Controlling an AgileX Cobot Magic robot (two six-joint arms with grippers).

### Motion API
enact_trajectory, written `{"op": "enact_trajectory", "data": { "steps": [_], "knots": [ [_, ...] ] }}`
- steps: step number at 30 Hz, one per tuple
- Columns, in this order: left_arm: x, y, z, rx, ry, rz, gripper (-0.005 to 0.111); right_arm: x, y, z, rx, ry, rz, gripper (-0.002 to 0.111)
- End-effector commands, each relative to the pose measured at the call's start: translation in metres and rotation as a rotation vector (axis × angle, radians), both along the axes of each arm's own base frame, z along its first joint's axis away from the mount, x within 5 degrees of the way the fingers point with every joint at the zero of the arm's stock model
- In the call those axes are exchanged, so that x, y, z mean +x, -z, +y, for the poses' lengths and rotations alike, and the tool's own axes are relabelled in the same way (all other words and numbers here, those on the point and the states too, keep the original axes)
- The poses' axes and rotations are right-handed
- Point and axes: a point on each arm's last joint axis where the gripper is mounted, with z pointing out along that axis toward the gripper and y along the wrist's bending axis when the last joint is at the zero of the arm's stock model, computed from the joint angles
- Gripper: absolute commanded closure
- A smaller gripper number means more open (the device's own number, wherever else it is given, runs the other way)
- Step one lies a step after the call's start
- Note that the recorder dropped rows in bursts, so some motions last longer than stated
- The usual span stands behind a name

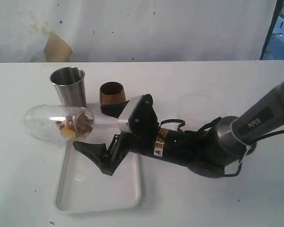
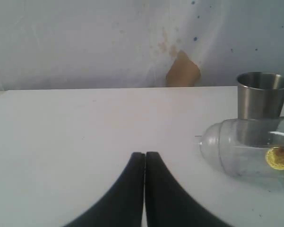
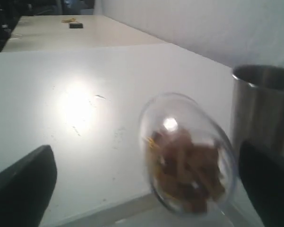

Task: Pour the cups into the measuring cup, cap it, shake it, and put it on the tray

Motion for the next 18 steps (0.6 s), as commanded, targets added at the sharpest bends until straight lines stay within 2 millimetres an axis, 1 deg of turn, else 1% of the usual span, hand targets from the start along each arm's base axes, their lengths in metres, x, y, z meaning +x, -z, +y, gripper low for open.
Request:
{"op": "enact_trajectory", "data": {
  "steps": [1, 3, 7, 10, 12, 13, 18],
  "knots": [
    [0.0, 0.0, 0.0, -0.005, 0.002, -0.008, 0.106, -0.011, -0.033, -0.002, -0.028, -0.081, -0.066, 0.012],
    [0.0, 0.0, 0.0, -0.005, 0.002, -0.008, 0.106, -0.014, -0.044, -0.006, -0.056, -0.062, -0.035, 0.012],
    [0.0, 0.0, 0.0, -0.005, 0.002, -0.008, 0.106, -0.026, -0.073, -0.016, -0.113, -0.056, -0.102, 0.012],
    [0.0, 0.0, 0.0, -0.005, 0.002, -0.008, 0.106, -0.037, -0.097, -0.027, -0.097, -0.031, -0.116, 0.012],
    [0.0, 0.0, 0.0, -0.005, 0.002, -0.008, 0.106, -0.045, -0.112, -0.036, -0.113, 0.005, -0.127, 0.012],
    [0.0, 0.0, 0.0, -0.005, 0.002, -0.008, 0.106, -0.049, -0.122, -0.042, -0.132, 0.043, -0.131, 0.012],
    [0.0, 0.0, 0.0, -0.005, 0.002, -0.008, 0.106, -0.068, -0.159, -0.074, -0.173, 0.221, -0.089, 0.012]
  ]
}}
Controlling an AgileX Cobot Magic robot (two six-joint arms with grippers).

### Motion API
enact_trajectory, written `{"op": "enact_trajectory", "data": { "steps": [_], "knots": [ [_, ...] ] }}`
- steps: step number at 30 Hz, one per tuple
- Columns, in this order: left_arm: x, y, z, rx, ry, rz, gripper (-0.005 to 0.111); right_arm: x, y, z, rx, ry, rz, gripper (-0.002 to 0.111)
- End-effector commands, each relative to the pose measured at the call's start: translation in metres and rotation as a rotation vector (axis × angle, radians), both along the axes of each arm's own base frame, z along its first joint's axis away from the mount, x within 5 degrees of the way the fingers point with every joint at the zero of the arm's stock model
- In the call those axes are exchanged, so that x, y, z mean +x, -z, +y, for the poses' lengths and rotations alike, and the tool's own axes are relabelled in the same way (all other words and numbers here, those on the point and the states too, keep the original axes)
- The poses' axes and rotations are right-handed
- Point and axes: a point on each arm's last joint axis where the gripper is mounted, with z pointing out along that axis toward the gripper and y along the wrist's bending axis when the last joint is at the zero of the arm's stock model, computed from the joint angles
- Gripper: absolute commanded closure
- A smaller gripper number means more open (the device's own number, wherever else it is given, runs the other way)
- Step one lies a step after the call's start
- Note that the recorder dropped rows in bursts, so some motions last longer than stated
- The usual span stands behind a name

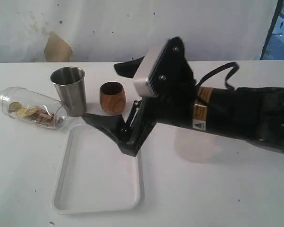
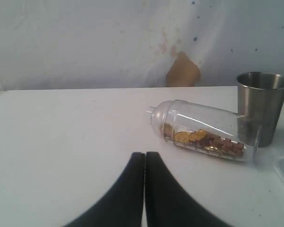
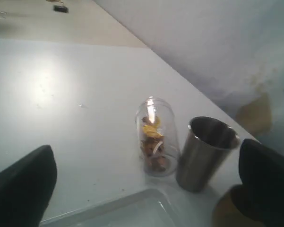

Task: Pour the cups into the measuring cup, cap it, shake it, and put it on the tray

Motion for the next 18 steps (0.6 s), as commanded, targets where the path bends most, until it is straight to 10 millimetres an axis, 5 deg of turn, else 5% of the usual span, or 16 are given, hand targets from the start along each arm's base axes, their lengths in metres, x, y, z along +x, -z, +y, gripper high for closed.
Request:
{"op": "enact_trajectory", "data": {
  "steps": [1, 9, 18],
  "knots": [
    [0.0, 0.0, 0.0, -0.005, 0.002, -0.008, 0.106, -0.019, -0.032, -0.032, -0.012, 0.172, 0.027, 0.012],
    [0.0, 0.0, 0.0, -0.005, 0.002, -0.008, 0.106, -0.054, -0.079, -0.092, 0.16, 0.519, 0.211, 0.012],
    [0.0, 0.0, 0.0, -0.005, 0.002, -0.008, 0.106, -0.097, -0.11, -0.141, 0.213, 0.654, 0.06, 0.012]
  ]
}}
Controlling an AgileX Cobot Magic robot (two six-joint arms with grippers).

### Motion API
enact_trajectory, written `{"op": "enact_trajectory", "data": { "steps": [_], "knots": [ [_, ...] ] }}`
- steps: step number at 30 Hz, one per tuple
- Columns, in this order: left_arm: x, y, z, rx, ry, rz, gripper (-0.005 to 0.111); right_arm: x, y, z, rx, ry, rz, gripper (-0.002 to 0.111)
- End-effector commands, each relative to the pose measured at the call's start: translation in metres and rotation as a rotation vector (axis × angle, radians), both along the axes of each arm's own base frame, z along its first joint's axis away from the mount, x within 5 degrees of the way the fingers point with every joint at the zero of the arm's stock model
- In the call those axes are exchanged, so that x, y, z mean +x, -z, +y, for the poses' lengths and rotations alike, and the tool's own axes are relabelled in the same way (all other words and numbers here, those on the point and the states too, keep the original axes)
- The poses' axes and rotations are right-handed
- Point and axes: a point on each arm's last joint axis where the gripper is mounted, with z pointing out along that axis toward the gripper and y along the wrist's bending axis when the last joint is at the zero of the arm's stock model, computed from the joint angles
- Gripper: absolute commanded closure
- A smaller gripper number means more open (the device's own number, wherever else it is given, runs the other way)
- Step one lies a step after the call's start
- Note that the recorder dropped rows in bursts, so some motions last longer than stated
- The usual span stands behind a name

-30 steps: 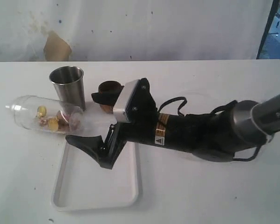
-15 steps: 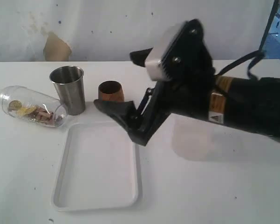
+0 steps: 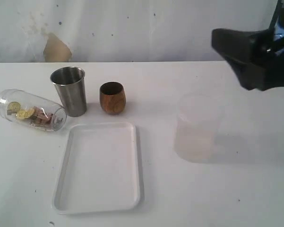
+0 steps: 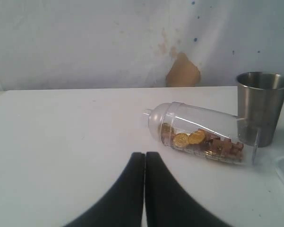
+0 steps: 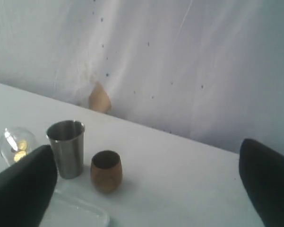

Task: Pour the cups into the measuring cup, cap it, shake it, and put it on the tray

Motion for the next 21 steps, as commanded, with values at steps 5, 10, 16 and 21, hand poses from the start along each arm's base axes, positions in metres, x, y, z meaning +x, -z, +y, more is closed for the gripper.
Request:
{"op": "enact_trajectory", "data": {
  "steps": [5, 10, 16, 21],
  "knots": [
    [0.0, 0.0, 0.0, -0.005, 0.002, -0.008, 0.106, -0.03, -0.015, -0.028, 0.07, 0.055, -0.076, 0.019],
    [0.0, 0.0, 0.0, -0.005, 0.002, -0.008, 0.106, -0.048, -0.01, -0.051, 0.183, 0.151, 0.046, 0.098],
    [0.0, 0.0, 0.0, -0.005, 0.002, -0.008, 0.106, -0.086, -0.016, -0.081, 0.301, 0.169, -0.029, 0.108],
    [0.0, 0.0, 0.0, -0.005, 0.002, -0.008, 0.106, -0.115, -0.019, -0.103, 0.389, 0.154, -0.137, 0.108]
  ]
}}
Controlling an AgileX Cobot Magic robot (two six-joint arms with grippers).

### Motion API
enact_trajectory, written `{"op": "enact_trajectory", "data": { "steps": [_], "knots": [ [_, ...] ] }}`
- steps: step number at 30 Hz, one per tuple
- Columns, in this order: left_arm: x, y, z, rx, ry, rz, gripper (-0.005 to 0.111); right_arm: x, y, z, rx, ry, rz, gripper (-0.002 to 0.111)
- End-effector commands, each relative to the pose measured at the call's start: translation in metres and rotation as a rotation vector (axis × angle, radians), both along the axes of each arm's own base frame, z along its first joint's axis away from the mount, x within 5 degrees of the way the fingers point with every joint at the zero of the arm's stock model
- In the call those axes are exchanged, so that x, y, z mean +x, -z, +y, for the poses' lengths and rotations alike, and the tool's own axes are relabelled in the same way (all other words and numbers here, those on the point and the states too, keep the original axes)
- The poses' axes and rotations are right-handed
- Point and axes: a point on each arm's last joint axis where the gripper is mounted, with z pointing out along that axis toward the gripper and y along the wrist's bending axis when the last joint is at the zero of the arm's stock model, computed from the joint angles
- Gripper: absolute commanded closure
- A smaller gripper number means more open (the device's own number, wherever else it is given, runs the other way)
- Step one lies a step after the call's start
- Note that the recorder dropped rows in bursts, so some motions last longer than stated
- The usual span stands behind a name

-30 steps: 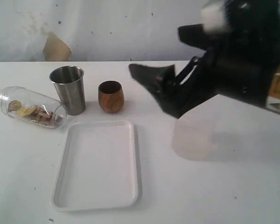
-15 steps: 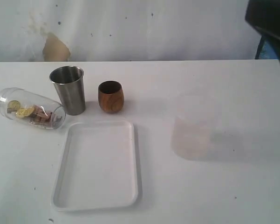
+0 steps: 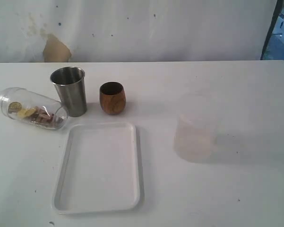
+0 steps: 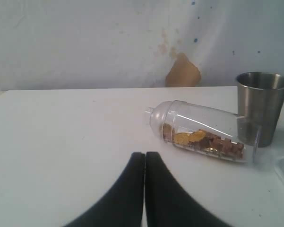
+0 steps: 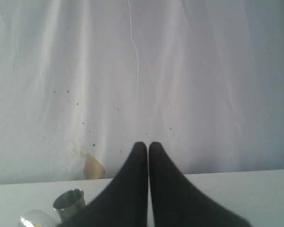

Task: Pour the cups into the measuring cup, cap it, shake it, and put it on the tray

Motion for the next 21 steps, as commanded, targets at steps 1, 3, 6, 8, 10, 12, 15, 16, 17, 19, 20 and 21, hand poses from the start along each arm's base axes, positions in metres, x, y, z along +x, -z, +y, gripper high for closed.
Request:
{"op": "enact_trajectory", "data": {
  "steps": [1, 3, 6, 8, 10, 12, 15, 16, 17, 19, 20, 21],
  "knots": [
    [0.0, 0.0, 0.0, -0.005, 0.002, -0.008, 0.106, -0.015, 0.001, -0.011, 0.033, 0.005, -0.056, 0.108],
    [0.0, 0.0, 0.0, -0.005, 0.002, -0.008, 0.106, -0.019, 0.001, -0.014, 0.045, 0.006, -0.072, 0.108],
    [0.0, 0.0, 0.0, -0.005, 0.002, -0.008, 0.106, -0.025, 0.002, -0.019, 0.061, 0.01, -0.088, 0.108],
    [0.0, 0.0, 0.0, -0.005, 0.002, -0.008, 0.106, -0.026, 0.002, -0.02, 0.06, 0.012, -0.088, 0.108],
    [0.0, 0.0, 0.0, -0.005, 0.002, -0.008, 0.106, -0.026, 0.001, -0.02, 0.041, 0.023, -0.102, 0.108],
    [0.0, 0.0, 0.0, -0.005, 0.002, -0.008, 0.106, -0.025, 0.001, -0.02, -0.04, 0.041, -0.135, 0.108],
    [0.0, 0.0, 0.0, -0.005, 0.002, -0.008, 0.106, -0.025, 0.002, -0.015, -0.141, 0.033, -0.217, 0.108],
    [0.0, 0.0, 0.0, -0.005, 0.002, -0.008, 0.106, -0.024, 0.002, -0.012, -0.163, 0.023, -0.242, 0.108],
    [0.0, 0.0, 0.0, -0.005, 0.002, -0.008, 0.106, -0.023, 0.004, -0.009, -0.191, 0.013, -0.273, 0.108],
    [0.0, 0.0, 0.0, -0.005, 0.002, -0.008, 0.106, -0.022, 0.012, 0.002, -0.29, -0.025, -0.391, 0.108],
    [0.0, 0.0, 0.0, -0.005, 0.002, -0.008, 0.106, -0.021, 0.016, 0.006, -0.328, -0.036, -0.426, 0.108],
    [0.0, 0.0, 0.0, -0.005, 0.002, -0.008, 0.106, -0.02, 0.021, 0.01, -0.363, -0.046, -0.455, 0.108]
  ]
}}
